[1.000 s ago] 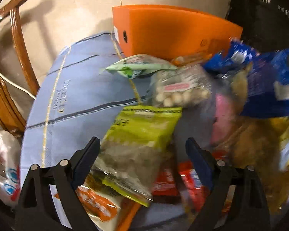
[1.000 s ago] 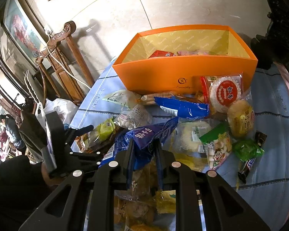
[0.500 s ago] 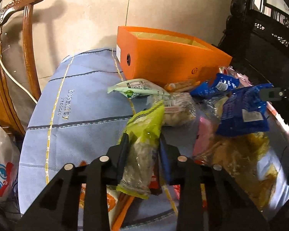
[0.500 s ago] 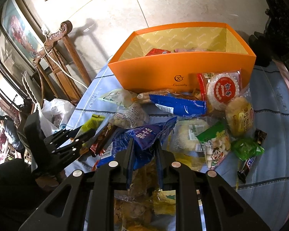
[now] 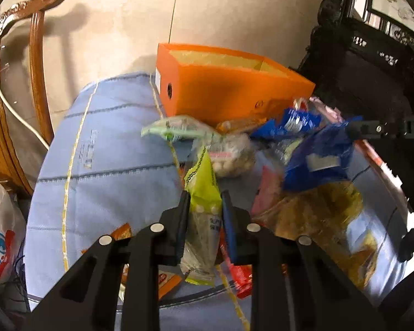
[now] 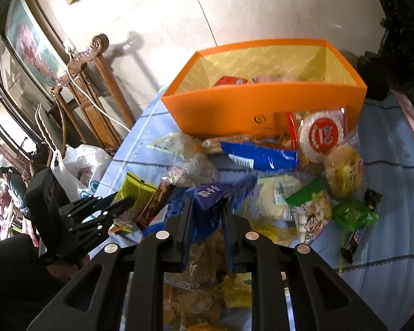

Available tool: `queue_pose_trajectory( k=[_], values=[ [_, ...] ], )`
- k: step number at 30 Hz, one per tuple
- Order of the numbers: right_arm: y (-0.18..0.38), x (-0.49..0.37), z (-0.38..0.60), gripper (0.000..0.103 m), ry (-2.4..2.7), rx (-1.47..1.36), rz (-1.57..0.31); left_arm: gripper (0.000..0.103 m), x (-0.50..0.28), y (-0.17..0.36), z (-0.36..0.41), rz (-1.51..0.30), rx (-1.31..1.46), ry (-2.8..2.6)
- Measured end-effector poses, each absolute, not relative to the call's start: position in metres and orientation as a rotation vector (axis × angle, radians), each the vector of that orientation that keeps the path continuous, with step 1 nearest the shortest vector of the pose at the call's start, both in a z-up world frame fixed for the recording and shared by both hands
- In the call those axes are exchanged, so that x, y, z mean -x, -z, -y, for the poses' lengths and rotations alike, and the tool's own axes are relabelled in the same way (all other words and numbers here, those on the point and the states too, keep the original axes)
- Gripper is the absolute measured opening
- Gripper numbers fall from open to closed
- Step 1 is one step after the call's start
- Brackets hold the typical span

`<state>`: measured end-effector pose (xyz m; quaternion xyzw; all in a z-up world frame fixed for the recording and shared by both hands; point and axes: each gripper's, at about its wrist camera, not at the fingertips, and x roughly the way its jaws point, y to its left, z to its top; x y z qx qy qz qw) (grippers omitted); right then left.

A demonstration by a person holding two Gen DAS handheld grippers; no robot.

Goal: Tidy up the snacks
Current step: 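Lift the yellow-green bag with the left tool while the right tool grasps the dark blue bag, then carry both bags over the orange box and open both tools to drop them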

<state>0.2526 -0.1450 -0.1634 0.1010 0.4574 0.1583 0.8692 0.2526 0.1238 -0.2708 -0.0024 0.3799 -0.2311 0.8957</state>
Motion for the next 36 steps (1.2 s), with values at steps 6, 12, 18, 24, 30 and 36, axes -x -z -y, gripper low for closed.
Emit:
queue_pose_trajectory(
  k=[6,12,18,24,30,36],
  values=[
    [0.139,-0.253,0.156,0.018,-0.322,-0.216,-0.903,0.021,-0.256,0.233,-0.111,-0.716,-0.009,0.484],
    [0.174,-0.262,0.168,0.059,-0.316,-0.386,-1.033,0.020,-0.259,0.257,-0.115,-0.796,-0.013,0.430],
    [0.197,-0.281,0.142,0.077,-0.199,-0.216,-1.017,0.020,-0.254,0.269,-0.117,-0.812,-0.013,0.425],
    [0.231,-0.313,0.086,0.080,-0.201,0.068,-1.049,0.022,-0.261,0.287,-0.116,-0.867,-0.031,0.395],
    [0.237,-0.313,0.091,0.010,-0.254,0.017,-1.082,0.021,-0.256,0.294,-0.114,-0.863,-0.020,0.426],
    [0.216,-0.296,0.111,0.000,-0.318,-0.076,-1.027,0.015,-0.248,0.290,-0.099,-0.860,0.005,0.485]
  ],
)
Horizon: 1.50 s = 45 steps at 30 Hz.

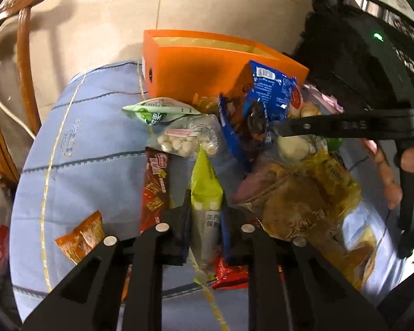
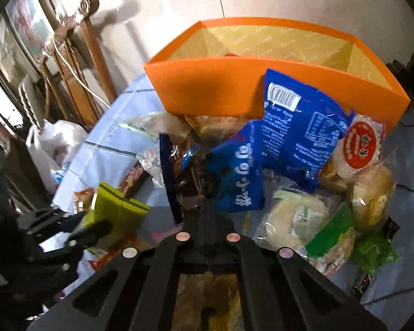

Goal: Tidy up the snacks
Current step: 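Carry both bags over the orange box and open both tools to drop them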

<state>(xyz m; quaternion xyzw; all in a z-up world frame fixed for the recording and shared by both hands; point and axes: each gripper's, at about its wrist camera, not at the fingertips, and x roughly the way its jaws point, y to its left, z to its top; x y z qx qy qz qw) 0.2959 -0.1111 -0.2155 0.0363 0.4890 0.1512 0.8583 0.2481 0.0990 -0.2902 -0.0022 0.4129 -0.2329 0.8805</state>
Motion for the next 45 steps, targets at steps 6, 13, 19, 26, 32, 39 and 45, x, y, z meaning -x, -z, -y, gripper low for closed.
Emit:
queue_pose_trajectory(
  k=[6,13,19,26,32,39,45],
  values=[
    [0.210,-0.298,0.119,0.009,-0.375,-0.121,-1.059,0.016,-0.251,0.290,-0.107,-0.883,0.018,0.451],
    [0.213,-0.323,0.087,0.096,-0.291,0.135,-0.971,0.018,-0.249,0.292,-0.104,-0.880,0.002,0.452],
    [0.267,-0.362,0.061,0.077,-0.272,0.191,-1.126,0.020,-0.249,0.296,-0.101,-0.894,-0.010,0.444],
    [0.235,-0.340,0.087,0.064,-0.327,0.055,-1.070,0.018,-0.246,0.298,-0.101,-0.875,0.028,0.473],
    [0.187,-0.308,0.122,0.064,-0.356,-0.066,-0.980,0.018,-0.242,0.282,-0.099,-0.841,0.076,0.508],
    [0.134,-0.295,0.164,0.064,-0.319,-0.129,-0.866,0.018,-0.250,0.232,-0.094,-0.746,0.096,0.543],
    [0.079,-0.301,0.190,0.064,-0.291,-0.142,-0.762,0.018,-0.279,0.171,-0.072,-0.641,0.096,0.580]
  ],
)
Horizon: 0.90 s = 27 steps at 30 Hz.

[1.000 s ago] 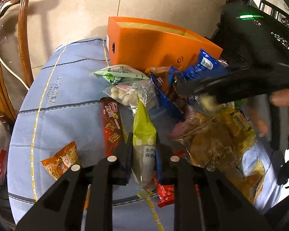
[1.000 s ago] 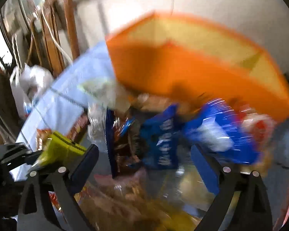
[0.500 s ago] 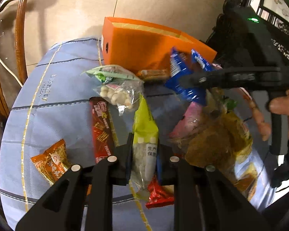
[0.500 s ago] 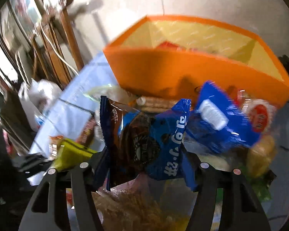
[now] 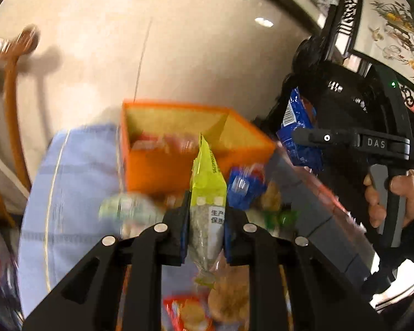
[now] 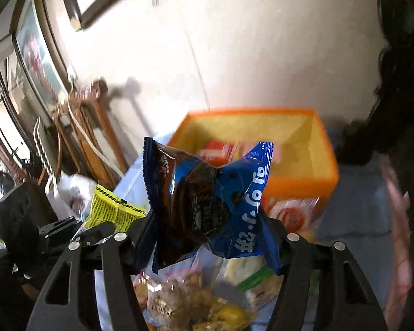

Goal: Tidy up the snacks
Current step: 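Carry both bags over the orange box and open both tools to drop them, then withdraw both open tools back over the remaining snack pile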

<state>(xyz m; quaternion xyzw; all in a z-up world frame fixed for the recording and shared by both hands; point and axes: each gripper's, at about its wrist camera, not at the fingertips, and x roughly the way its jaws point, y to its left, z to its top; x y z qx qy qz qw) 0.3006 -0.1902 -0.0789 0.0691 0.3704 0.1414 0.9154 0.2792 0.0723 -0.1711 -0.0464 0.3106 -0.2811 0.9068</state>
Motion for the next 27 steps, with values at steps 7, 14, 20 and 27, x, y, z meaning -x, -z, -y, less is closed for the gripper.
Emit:
queue_pose_trajectory(
  k=[7,14,20,27],
  values=[
    [0.002,-0.354,0.220,0.064,-0.259,-0.108,-0.661,0.018,-0.357,0.094,-0.030,-0.496,0.053,0.609],
    [-0.008,-0.445,0.237,0.066,-0.269,-0.138,-0.711,0.020,-0.450,0.089,0.007,-0.541,0.035,0.554],
    [0.042,-0.468,0.251,0.075,-0.166,-0.103,-0.817,0.077,-0.478,0.128,-0.007,-0.649,0.085,0.360],
    [0.053,-0.408,0.241,0.082,-0.196,-0.105,-0.838,0.098,-0.418,0.121,-0.034,-0.600,0.031,0.356]
  ],
)
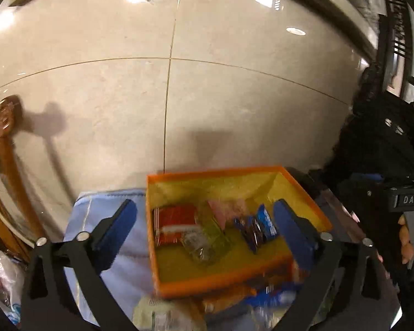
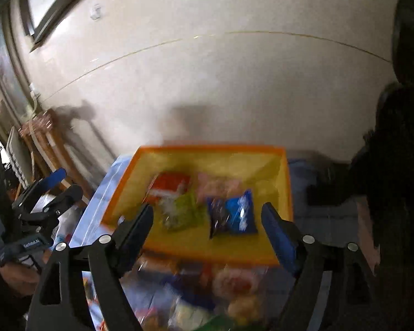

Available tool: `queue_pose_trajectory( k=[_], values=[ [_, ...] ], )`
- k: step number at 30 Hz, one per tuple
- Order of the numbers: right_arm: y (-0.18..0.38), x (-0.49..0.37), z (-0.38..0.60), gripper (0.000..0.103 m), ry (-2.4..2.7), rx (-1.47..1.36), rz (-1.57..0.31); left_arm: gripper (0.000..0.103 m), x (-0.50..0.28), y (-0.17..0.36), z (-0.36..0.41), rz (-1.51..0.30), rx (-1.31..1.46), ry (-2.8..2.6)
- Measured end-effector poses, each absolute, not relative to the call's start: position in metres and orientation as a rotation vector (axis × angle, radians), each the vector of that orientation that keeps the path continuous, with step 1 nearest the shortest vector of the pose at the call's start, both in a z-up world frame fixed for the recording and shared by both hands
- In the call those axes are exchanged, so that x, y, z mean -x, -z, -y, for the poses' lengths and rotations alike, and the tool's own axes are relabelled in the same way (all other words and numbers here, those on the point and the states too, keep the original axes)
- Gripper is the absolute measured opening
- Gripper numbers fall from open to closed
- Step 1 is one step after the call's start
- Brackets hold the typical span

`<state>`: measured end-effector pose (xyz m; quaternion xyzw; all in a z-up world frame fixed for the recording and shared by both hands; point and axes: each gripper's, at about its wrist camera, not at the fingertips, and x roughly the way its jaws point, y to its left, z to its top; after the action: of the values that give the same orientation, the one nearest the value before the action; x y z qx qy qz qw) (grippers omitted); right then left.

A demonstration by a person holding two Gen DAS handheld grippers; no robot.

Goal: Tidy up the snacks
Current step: 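Withdraw both open tools back over the remaining snack pile, then grasp the round brown pastry packet with the left tool while the right tool grasps the yellow bread bag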

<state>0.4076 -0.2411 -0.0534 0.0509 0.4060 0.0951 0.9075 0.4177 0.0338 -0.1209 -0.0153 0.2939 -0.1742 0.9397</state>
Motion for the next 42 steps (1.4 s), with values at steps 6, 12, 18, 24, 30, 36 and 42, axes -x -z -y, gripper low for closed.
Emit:
queue_pose_trajectory(
  k=[6,12,18,24,30,36,42],
  values=[
    [0.095,-0.305,0.218,0.092,-0.245,-0.145,-0.930,0.099,-0.318,0.170,-0.053,-0.712,-0.028,0.465],
    [0.185,-0.224,0.189,0.092,-0.207,-0.085,-1.118,0.099,-0.223,0.239,-0.038,-0.778,-0.141,0.526],
    [0.203,-0.219,0.170,0.092,-0.189,-0.038,-1.101,0.099,-0.200,0.277,-0.013,-0.760,-0.162,0.493],
    [0.194,-0.217,0.181,0.092,-0.164,-0.097,-1.066,0.099,-0.210,0.289,0.020,-0.732,-0.174,0.426],
    [0.207,-0.214,0.193,0.092,-0.150,-0.102,-1.105,0.069,-0.219,0.309,0.012,-0.817,-0.105,0.368],
    [0.230,-0.215,0.177,0.092,-0.171,-0.054,-1.148,0.057,-0.212,0.314,0.007,-0.794,-0.114,0.448],
    [0.244,-0.221,0.156,0.081,-0.178,0.054,-1.165,0.099,-0.211,0.328,0.017,-0.858,-0.145,0.486]
  ],
)
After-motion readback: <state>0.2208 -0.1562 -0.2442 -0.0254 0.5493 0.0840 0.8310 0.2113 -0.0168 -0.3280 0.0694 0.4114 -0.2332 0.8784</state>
